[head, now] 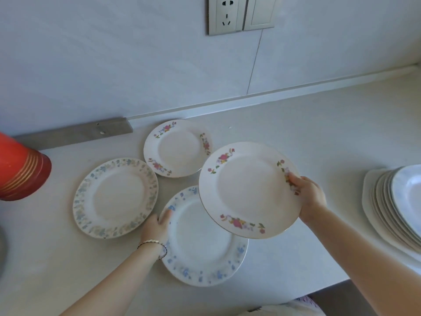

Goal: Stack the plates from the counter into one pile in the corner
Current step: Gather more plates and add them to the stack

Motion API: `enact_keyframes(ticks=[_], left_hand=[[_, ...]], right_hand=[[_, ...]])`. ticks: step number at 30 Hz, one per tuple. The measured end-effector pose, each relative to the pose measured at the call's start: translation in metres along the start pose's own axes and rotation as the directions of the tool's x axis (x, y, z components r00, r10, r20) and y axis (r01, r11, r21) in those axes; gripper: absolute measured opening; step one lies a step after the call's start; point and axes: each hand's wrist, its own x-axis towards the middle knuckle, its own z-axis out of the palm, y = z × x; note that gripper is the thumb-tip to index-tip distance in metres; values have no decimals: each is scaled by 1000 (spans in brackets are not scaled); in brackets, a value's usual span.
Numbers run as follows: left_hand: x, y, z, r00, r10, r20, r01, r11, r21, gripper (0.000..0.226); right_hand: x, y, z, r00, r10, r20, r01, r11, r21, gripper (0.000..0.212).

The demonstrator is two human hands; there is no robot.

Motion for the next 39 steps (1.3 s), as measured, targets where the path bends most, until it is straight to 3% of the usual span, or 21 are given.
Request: enact_keyframes(ticks=[5, 13, 18, 21, 27, 36, 39], left_hand=[[-19, 15, 4, 991, 69, -111, -87, 983, -163, 38], [-57, 73, 31, 971, -86, -224, -23, 896, -443, 35], [-89, 127, 77, 963, -48, -265, -97, 856, -508, 31], [-116, 163, 119, 965, -16, -262, -136, 823, -552, 29], [-159, 214, 207, 985, -2, -174, -97, 825, -557, 44], [-204, 251, 278, 987, 52, -153, -116, 890, -442, 47], [-207, 255, 284, 990, 43, -137, -100, 891, -443, 45]], right_hand=[[3, 8, -39, 999, -3, -49, 8, 994, 106, 35], [19, -3, -139, 989, 41, -142, -10, 977, 212, 14], [40, -22, -224, 939, 72, -337, 23, 963, 269, 11], [53, -36, -277, 889, 51, -456, 100, 948, 301, 25], [69, -52, -368, 840, -18, -543, 169, 958, 230, 31], [98, -55, -413, 880, -28, -473, 77, 994, 83, 30], [103, -48, -414, 854, -144, -501, 93, 988, -124, 24]])
